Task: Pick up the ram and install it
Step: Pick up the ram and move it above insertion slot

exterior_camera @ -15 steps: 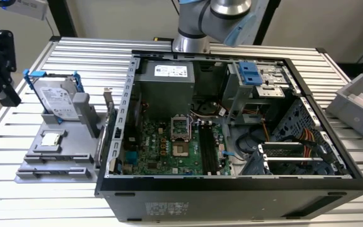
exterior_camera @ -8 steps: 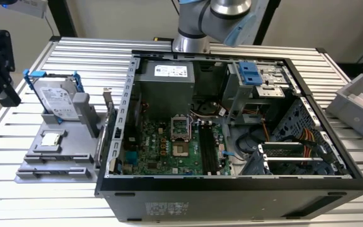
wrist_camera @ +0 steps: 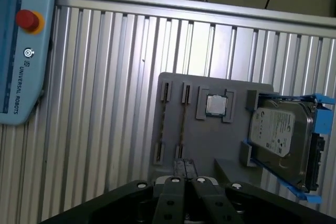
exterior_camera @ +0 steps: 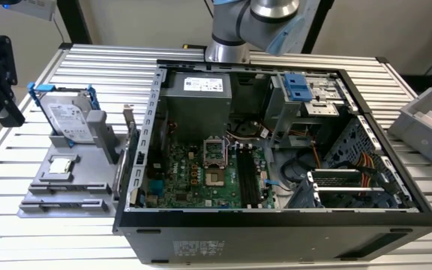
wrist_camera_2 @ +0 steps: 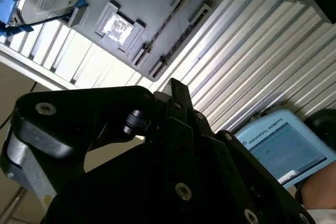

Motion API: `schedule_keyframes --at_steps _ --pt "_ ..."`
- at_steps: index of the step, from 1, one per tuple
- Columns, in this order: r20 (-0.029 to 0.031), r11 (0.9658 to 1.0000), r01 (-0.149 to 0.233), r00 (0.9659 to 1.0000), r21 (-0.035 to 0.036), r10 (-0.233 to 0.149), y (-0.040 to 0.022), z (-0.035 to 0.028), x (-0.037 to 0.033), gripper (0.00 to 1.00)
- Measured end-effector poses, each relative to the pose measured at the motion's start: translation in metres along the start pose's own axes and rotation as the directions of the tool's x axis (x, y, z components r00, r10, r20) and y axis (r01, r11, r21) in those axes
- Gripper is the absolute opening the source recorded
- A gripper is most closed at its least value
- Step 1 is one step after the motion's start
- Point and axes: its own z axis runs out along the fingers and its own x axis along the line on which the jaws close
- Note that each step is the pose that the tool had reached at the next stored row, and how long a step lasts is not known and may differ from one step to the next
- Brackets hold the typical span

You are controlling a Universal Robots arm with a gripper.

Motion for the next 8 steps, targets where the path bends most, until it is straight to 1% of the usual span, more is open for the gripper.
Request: schedule_keyframes --at_steps 8 --pt "-0.0001 1.0 0.006 1.0 0.0 -0.006 0.0 0.0 0.0 0.0"
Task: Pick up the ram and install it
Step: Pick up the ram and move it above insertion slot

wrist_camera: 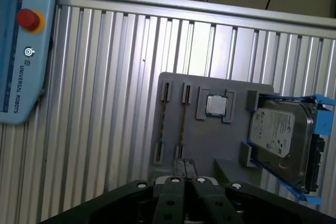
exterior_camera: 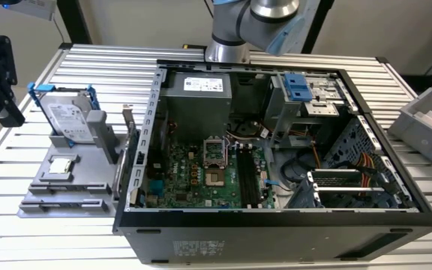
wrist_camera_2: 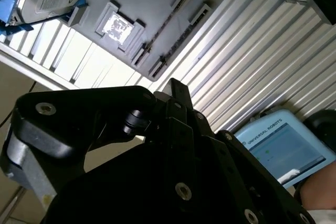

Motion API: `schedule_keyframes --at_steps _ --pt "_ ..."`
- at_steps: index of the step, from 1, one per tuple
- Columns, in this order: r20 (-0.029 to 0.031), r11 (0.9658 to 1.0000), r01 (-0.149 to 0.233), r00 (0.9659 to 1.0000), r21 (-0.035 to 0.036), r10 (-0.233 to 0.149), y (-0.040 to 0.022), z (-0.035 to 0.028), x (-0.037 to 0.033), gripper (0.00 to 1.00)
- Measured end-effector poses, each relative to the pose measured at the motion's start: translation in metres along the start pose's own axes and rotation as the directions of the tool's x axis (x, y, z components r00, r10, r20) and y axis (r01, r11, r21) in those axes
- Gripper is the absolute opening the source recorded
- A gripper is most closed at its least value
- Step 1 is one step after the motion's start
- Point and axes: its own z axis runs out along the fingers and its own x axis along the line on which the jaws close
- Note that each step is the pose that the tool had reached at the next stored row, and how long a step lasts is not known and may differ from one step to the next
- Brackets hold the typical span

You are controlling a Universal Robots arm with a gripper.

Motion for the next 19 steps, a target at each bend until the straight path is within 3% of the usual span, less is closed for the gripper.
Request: schedule_keyframes --at_steps 6,7,19 --pt "-0.0001 1.0 0.004 1.0 0.0 -0.004 0.0 0.0 0.0 0.0" --pt "-0.0001 1.0 0.005 1.0 -0.0001 -0.005 0.0 0.0 0.0 1.0" --pt "-0.0003 0.9999 0.014 0.9999 0.0 -0.014 0.0 0.0 0.0 1.0"
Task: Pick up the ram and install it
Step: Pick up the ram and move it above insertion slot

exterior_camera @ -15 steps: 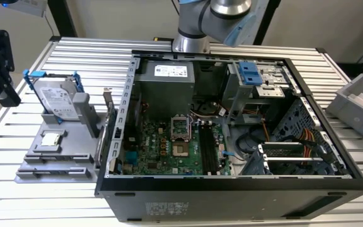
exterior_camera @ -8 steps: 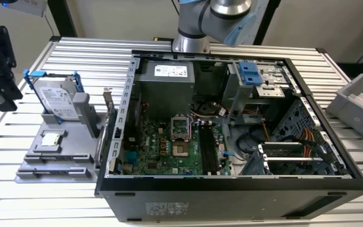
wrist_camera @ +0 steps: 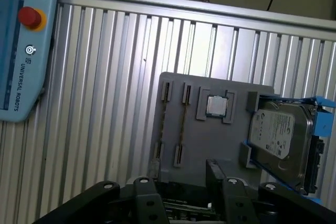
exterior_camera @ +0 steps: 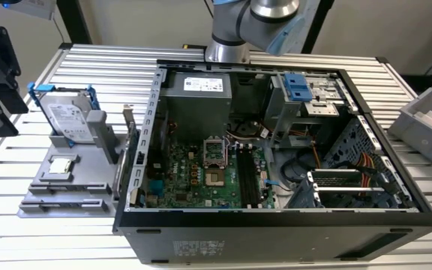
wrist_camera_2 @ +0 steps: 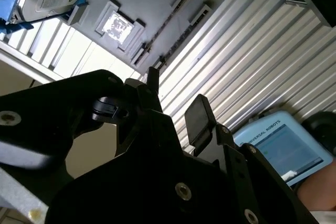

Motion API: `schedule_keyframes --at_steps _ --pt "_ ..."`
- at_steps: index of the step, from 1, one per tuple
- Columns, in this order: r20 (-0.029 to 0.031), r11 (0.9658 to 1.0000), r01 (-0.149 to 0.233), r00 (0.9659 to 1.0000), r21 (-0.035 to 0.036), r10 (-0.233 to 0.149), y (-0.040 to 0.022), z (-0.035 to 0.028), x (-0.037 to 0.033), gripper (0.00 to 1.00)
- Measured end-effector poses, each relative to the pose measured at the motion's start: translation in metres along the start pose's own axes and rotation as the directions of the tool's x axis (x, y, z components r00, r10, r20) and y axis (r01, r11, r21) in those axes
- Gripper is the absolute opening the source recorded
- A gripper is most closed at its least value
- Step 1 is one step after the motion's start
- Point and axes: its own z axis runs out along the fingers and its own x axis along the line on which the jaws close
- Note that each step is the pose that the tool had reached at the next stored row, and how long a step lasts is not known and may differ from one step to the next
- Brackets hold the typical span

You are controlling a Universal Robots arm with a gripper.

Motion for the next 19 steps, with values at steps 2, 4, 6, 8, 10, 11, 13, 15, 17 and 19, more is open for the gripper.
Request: schedule_keyframes --at_steps 2,4,6,8,10,11,13,15,17,19 --pt "-0.0001 1.0 0.002 1.0 0.0 -0.002 0.0 0.0 0.0 1.0" --pt "-0.0001 1.0 0.003 1.0 0.0 -0.003 0.0 0.0 0.0 1.0" --pt "-0.0001 1.0 0.004 1.0 0.0 -0.004 0.0 0.0 0.0 1.0" --pt "-0.0001 1.0 0.006 1.0 -0.0001 -0.006 0.0 0.0 0.0 1.0" --pt "-0.0001 1.0 0.004 1.0 0.0 -0.004 -0.0001 0.0003 0.0 1.0" --pt "-0.0001 1.0 -0.002 1.0 -0.0001 0.002 -0.0001 0.0005 -0.0001 1.0" --pt "0.0 0.9998 -0.019 0.9998 -0.0002 0.019 0.0 0.0018 0.0 1.0" --pt "-0.0002 0.9994 -0.035 0.9994 -0.0002 0.035 -0.0001 0.0035 0.0 1.0" --pt "-0.0001 0.999 -0.045 0.999 -0.0003 0.045 -0.0001 0.0054 0.0 1.0" --pt "-0.0002 0.9987 -0.051 0.9987 -0.0006 0.051 -0.0002 0.0071 0.0 1.0"
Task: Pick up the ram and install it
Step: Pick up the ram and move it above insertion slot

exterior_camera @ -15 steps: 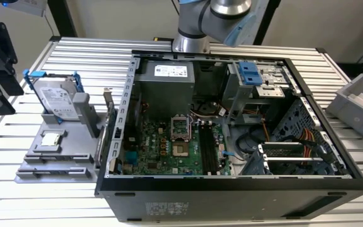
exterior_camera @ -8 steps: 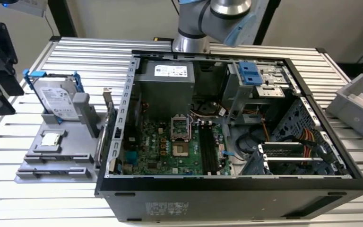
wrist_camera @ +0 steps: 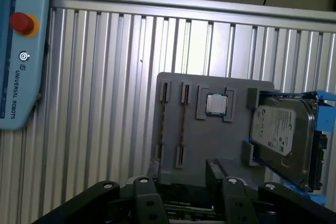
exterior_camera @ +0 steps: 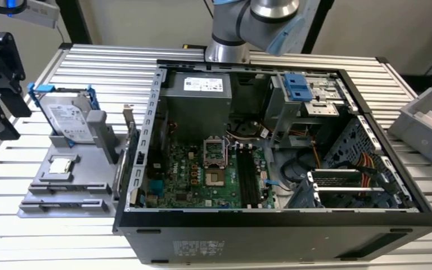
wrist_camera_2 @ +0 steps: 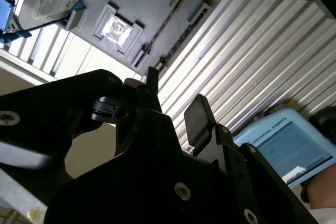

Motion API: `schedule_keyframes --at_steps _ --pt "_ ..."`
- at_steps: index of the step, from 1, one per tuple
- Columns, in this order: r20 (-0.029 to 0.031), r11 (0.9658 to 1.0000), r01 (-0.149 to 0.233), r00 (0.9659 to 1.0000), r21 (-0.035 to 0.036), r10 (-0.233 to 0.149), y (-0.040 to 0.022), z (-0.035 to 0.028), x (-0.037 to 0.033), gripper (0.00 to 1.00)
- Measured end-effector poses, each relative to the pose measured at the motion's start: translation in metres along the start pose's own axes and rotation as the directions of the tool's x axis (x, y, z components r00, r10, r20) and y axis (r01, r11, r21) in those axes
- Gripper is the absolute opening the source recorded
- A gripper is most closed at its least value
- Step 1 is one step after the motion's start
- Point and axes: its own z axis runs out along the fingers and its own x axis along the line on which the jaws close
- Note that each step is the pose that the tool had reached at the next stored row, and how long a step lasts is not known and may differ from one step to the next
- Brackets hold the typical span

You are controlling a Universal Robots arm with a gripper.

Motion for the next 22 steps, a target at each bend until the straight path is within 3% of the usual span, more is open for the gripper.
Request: schedule_keyframes --at_steps 7,22 --pt "0.0 1.0 -0.004 1.0 0.0001 0.004 -0.0001 0.0014 0.0 1.0" --pt "-0.0032 1.0 -0.006 1.0 -0.0002 0.006 -0.0003 0.0122 0.0 1.0"
